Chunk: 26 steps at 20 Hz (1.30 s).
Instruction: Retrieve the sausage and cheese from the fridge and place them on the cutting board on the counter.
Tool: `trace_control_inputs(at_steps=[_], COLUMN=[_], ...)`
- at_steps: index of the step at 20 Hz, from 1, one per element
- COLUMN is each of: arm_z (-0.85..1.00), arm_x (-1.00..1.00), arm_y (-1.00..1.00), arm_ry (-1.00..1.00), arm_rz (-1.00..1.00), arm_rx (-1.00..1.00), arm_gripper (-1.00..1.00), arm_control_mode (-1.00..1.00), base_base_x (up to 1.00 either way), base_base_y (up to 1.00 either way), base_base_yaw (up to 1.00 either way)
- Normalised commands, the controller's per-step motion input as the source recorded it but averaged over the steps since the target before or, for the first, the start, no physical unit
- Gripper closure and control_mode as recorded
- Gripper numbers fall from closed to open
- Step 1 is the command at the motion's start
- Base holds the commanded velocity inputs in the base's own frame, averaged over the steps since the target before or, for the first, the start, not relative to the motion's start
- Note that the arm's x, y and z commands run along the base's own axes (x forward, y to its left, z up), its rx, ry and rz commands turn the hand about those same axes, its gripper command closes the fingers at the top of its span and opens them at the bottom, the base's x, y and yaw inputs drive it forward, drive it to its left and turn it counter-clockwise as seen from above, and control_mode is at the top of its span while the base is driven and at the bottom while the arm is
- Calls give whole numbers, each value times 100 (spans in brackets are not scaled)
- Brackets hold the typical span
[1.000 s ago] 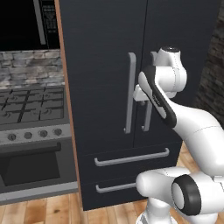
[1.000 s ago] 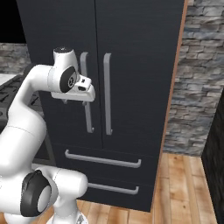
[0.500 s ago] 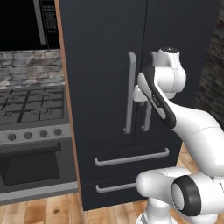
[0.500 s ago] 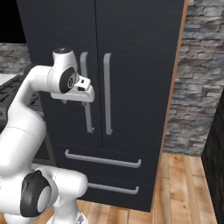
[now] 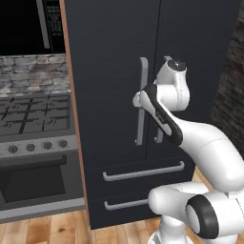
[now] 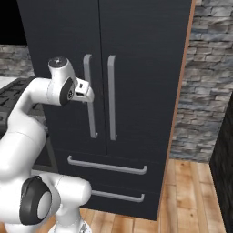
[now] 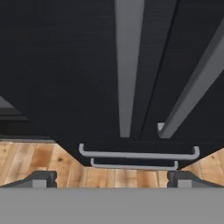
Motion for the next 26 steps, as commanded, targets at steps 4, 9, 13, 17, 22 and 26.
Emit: trace_control_inputs(at_steps=[4, 9, 13, 17, 22, 26], arm_z=[0, 0, 0, -7, -18, -28], arm_x=[53, 39, 32, 43, 50, 45], arm_y=[3, -3, -2, -7, -11, -5], arm_ry=[-6, -1, -3, -4, 0, -5], arm_rz=[-4, -6, -6, -4, -2, 0], arm_rx=[0, -1, 0, 0, 0, 0], arm_gripper=[-100, -100, -100, -100, -100, -100], arm_control_mode=[-100, -100, -100, -100, -100, -100], base_base_x=[0, 0, 0, 0, 0, 0], base_base_y=[0, 0, 0, 0, 0, 0], base_base_yaw=[0, 0, 0, 0, 0, 0])
